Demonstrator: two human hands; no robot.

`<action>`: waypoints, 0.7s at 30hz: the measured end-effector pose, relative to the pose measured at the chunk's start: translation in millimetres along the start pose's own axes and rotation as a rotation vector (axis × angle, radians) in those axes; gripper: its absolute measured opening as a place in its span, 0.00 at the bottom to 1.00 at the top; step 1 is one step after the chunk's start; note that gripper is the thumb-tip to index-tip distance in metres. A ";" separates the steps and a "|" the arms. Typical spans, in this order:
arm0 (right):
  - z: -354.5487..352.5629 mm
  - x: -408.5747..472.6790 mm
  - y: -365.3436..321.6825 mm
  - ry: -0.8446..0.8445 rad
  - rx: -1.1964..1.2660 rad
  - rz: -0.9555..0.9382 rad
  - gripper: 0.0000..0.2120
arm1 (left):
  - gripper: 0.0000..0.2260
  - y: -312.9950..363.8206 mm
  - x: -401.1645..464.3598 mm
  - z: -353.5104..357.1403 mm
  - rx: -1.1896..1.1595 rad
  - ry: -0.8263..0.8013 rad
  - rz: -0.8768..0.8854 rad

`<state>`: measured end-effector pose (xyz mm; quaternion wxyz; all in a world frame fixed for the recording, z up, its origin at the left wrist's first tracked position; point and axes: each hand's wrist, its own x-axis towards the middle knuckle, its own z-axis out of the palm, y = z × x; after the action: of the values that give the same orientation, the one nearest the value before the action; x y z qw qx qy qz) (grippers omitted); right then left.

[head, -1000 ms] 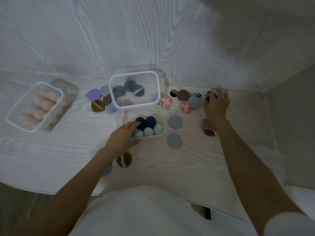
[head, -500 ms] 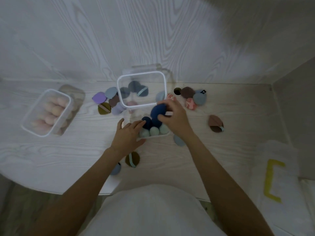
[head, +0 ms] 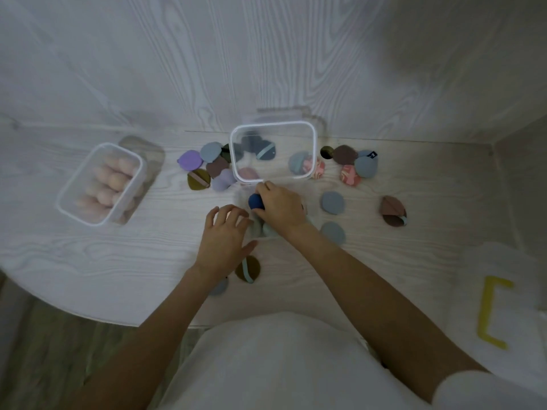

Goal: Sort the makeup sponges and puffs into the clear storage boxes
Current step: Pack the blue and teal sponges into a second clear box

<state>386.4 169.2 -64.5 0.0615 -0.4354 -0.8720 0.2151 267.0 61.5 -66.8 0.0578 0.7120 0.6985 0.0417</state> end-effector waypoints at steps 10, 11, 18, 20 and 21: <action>1.2 0.2 3.2 -0.173 -0.102 -0.042 0.10 | 0.22 -10.8 1.1 1.6 -0.080 0.054 -0.067; 0.7 0.4 3.7 -0.212 -0.104 -0.055 0.10 | 0.22 -11.0 1.6 1.8 -0.086 0.059 -0.067; -3.3 -12.9 12.2 -0.212 0.141 -0.060 0.17 | 0.35 -8.0 3.4 3.5 -0.175 0.001 -0.019; -3.9 -17.1 12.8 -0.189 0.211 -0.034 0.17 | 0.37 -3.8 4.8 0.2 -0.212 -0.030 -0.053; -5.8 -18.7 12.1 -0.178 0.245 -0.030 0.16 | 0.37 -1.6 6.2 -1.4 -0.206 -0.046 -0.058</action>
<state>408.4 162.8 -63.0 0.0398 -0.3906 -0.8477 0.3567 265.4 67.7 -65.8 0.1481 0.6824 0.7094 0.0953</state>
